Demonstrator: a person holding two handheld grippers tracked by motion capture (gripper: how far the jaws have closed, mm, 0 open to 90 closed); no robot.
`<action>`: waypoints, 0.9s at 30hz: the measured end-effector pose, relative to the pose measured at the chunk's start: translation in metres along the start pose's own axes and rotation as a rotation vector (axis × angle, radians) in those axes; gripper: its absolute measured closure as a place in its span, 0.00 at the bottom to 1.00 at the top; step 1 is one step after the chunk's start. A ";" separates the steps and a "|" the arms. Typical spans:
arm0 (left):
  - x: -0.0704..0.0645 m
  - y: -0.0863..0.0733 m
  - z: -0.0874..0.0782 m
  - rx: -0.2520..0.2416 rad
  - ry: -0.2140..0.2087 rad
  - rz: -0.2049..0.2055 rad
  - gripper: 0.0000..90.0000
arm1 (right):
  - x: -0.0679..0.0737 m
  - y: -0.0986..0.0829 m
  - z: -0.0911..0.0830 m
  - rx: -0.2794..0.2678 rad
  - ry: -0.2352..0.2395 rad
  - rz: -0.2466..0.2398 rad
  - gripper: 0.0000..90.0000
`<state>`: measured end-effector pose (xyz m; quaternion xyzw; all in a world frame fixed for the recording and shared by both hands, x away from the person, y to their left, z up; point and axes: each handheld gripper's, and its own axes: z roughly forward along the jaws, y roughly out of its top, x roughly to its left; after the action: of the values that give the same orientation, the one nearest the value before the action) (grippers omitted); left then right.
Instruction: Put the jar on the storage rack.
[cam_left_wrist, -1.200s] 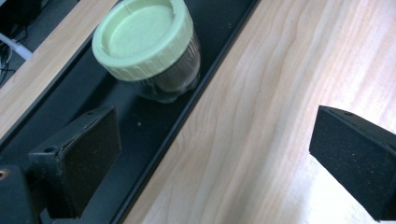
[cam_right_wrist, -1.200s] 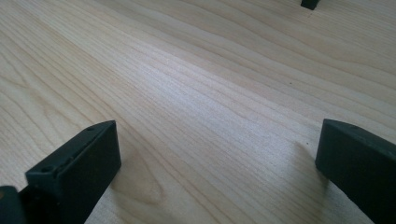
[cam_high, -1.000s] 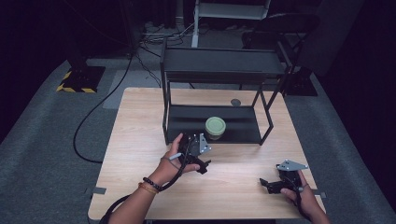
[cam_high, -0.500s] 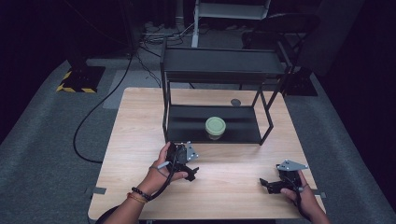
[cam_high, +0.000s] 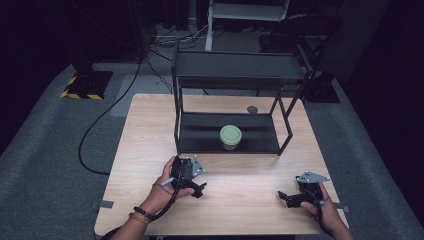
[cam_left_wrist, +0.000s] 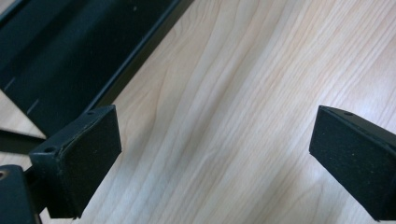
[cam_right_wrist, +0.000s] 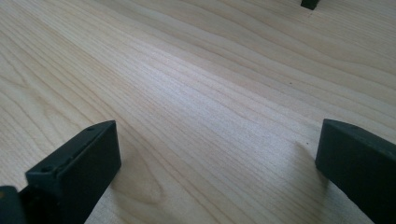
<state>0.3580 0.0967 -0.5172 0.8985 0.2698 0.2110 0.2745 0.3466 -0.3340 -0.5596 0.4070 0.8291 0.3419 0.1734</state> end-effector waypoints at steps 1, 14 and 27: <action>0.000 0.000 0.000 0.000 0.000 0.000 0.02 | 0.000 0.000 0.000 0.000 0.000 0.000 0.00; 0.013 -0.030 -0.004 0.021 -0.021 -0.075 0.02 | 0.000 0.000 0.000 0.000 0.000 0.000 0.00; 0.023 -0.053 -0.006 0.004 -0.058 -0.132 0.02 | 0.000 0.000 0.000 0.000 0.000 0.000 0.00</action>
<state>0.3527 0.1506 -0.5395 0.8851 0.3206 0.1657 0.2938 0.3466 -0.3340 -0.5596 0.4071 0.8291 0.3419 0.1732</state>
